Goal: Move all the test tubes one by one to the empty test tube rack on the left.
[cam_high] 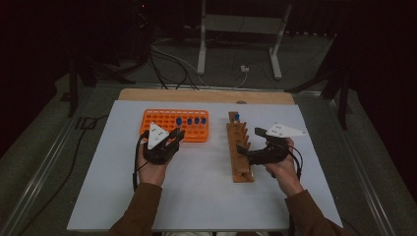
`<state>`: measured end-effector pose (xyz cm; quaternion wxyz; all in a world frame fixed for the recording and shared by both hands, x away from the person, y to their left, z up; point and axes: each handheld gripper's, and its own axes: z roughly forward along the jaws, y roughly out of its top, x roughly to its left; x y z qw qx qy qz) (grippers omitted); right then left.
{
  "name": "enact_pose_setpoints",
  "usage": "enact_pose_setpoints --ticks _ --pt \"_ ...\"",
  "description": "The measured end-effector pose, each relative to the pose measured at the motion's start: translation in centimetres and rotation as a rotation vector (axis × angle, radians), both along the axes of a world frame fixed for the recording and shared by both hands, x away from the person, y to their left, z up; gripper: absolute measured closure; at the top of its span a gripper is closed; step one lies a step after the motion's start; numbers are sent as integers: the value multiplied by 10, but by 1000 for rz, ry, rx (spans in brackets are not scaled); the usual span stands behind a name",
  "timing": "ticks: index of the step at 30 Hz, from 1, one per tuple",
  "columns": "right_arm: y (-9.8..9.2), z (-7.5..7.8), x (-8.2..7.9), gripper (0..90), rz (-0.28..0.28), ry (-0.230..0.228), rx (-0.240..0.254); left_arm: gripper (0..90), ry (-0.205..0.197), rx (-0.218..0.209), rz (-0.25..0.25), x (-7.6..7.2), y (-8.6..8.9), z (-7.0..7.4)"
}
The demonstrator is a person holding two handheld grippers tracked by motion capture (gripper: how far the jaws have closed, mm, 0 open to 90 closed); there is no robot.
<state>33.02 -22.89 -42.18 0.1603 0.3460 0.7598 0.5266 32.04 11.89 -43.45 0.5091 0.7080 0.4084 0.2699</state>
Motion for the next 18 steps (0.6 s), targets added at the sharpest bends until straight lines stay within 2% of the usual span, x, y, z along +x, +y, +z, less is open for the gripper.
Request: enact_pose_setpoints --ticks 13,18 --pt "-13 2 -4 0 -18 -2 28 782 -20 15 16 21 -6 -3" --pt "-17 3 -4 0 -15 6 53 782 -17 22 42 30 -7 -9"
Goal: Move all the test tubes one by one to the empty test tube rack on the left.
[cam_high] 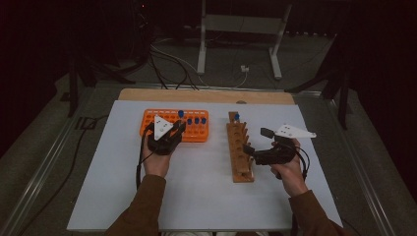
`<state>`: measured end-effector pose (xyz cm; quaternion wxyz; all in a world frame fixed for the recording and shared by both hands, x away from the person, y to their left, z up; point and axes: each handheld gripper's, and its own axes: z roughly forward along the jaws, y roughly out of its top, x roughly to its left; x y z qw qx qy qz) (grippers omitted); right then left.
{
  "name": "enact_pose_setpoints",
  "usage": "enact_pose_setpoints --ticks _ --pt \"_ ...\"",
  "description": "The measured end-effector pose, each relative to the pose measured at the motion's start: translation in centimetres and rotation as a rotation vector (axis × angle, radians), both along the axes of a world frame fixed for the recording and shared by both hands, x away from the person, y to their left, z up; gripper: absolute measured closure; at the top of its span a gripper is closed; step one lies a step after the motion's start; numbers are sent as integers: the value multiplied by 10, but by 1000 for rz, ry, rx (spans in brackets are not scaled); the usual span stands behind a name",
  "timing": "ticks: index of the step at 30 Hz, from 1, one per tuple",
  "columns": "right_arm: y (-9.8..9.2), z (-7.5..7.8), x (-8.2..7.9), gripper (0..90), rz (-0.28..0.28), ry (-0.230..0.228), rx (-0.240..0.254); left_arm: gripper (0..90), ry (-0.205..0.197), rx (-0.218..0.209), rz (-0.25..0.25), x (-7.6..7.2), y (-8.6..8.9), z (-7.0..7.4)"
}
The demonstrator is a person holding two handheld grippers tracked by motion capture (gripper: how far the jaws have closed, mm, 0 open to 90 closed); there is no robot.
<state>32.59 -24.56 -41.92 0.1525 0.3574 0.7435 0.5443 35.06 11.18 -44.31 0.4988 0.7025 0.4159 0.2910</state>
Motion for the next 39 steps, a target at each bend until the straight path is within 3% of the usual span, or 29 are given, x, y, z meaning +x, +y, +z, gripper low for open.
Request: enact_pose_setpoints --ticks 24,30,39 --pt "0 -1 -1 0 11 2 16 783 30 -18 79 38 -6 -27" --pt "-1 -1 0 0 12 2 19 783 63 -10 89 44 -7 -36" --pt "-1 -1 -1 0 17 2 21 783 139 45 86 49 -10 -51"
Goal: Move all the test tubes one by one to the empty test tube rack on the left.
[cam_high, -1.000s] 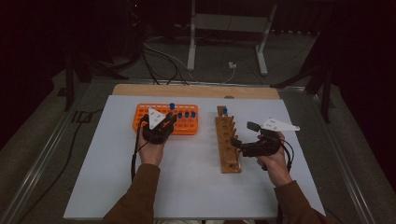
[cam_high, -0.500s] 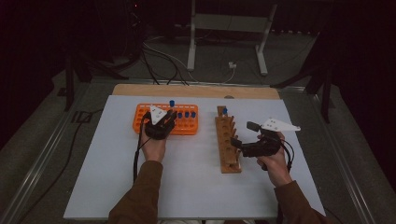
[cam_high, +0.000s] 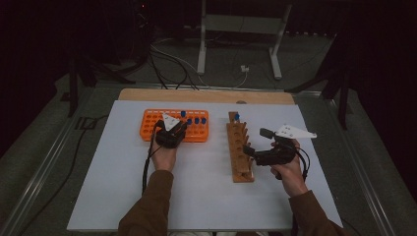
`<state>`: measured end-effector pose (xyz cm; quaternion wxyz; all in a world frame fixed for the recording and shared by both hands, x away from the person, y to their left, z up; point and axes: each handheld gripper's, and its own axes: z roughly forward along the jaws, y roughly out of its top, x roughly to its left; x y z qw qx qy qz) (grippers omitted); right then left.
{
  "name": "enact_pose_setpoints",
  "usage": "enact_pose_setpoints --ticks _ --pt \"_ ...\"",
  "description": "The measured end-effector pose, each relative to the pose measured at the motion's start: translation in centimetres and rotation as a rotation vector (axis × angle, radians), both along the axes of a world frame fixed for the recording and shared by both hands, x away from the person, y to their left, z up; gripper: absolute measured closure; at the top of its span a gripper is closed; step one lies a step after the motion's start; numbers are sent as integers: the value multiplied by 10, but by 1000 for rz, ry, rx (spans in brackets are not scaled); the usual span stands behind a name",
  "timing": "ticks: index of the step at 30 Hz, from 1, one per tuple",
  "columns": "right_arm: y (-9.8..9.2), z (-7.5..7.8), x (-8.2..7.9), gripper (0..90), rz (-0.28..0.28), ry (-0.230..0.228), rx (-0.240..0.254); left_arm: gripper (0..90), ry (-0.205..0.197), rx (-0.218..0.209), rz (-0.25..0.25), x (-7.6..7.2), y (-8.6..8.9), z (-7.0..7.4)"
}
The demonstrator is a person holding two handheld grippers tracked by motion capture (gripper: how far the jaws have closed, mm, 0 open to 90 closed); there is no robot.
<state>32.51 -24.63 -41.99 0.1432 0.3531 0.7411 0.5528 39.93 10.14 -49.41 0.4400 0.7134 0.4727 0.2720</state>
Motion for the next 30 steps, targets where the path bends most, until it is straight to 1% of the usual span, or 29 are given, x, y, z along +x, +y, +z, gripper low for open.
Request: enact_pose_setpoints --ticks 2,4,6,7,9,13,15,17,19,21,22,23,25,26,29,30 --pt "0 0 0 0 1 0 -1 783 31 17 -5 1 -1 -4" --pt "0 0 0 0 1 1 -1 785 44 20 -4 2 -1 -4" --pt "0 -1 0 0 2 3 -4 787 72 22 1 2 -1 -2" --pt "1 -1 0 0 2 3 -4 787 92 31 -3 3 -1 -2" --pt "1 -1 0 0 4 3 -2 787 96 42 -9 3 -1 -2" --pt "2 -1 -1 0 7 2 -5 786 113 53 -1 4 -2 1" --pt "2 -1 -1 0 9 3 -7 777 117 55 5 4 -3 1" --pt "2 -1 0 0 9 4 -4 730 113 57 -1 3 -2 2" --pt "1 -2 0 0 7 6 0 707 85 57 -18 1 -2 5" --pt "0 -2 1 0 6 9 -1 707 53 48 -26 -2 -1 9" --pt "1 -3 1 0 8 9 -3 708 40 43 -24 -2 -1 11" --pt "1 -3 1 0 7 11 -5 718 33 46 -22 -3 0 13" --pt "3 -4 1 0 12 13 -8 773 40 55 -23 -3 0 13" --pt "3 -5 1 0 12 14 -11 779 45 53 -25 -3 0 13" --pt "4 -5 1 0 14 15 -12 783 65 90 -35 -4 -3 9" --pt "4 -5 1 0 14 15 -11 784 69 83 -32 -4 -3 9"
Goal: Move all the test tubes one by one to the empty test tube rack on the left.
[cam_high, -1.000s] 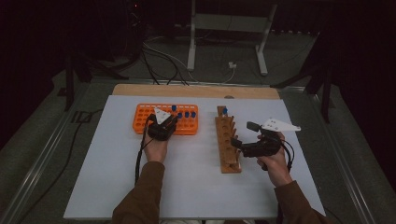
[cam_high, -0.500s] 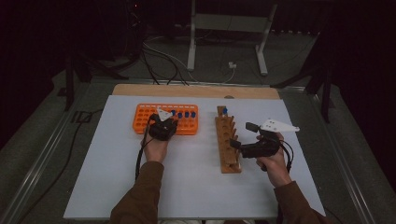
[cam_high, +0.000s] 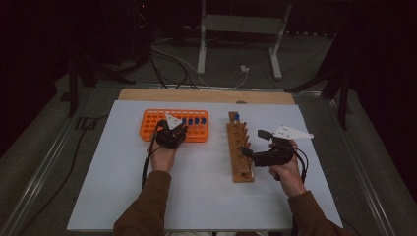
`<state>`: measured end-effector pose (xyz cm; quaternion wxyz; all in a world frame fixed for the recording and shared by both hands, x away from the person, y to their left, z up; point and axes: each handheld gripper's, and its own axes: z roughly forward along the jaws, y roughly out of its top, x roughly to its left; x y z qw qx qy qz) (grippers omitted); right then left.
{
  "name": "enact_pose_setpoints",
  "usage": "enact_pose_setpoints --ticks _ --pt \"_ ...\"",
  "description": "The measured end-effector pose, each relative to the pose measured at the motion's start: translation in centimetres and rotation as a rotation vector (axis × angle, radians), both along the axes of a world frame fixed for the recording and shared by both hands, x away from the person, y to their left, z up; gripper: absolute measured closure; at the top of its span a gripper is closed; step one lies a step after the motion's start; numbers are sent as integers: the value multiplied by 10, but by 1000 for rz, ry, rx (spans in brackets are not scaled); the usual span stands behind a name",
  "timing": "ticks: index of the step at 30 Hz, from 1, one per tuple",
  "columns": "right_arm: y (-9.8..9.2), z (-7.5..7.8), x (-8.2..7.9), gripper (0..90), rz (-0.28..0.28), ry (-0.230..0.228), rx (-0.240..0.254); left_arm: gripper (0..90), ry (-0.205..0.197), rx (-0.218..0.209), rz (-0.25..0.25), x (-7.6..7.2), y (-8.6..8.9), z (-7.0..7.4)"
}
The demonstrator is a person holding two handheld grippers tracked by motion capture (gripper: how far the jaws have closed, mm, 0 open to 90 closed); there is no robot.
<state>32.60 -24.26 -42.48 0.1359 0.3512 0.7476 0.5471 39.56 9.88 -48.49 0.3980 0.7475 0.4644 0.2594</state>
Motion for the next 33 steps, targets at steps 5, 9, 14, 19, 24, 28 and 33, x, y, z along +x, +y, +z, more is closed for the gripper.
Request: enact_pose_setpoints --ticks 5,9,14,19,24,28,33 --pt "-1 0 0 0 -5 2 5 770 17 -28 8 -1 2 1" --pt "-2 0 1 0 -8 3 5 670 13 -72 9 -5 8 7" --pt "-1 -1 1 0 -12 4 2 568 4 -164 8 -17 20 17" --pt "-1 -1 2 0 -18 7 0 449 -12 -222 2 -34 37 25" --pt "1 -2 3 0 -20 7 -3 270 -47 -245 -8 -55 53 33" --pt "3 -3 3 0 -21 9 -7 191 -64 -273 -40 -70 62 35" --pt "4 -3 4 0 -27 5 -10 90 -86 -266 -54 -92 71 36"
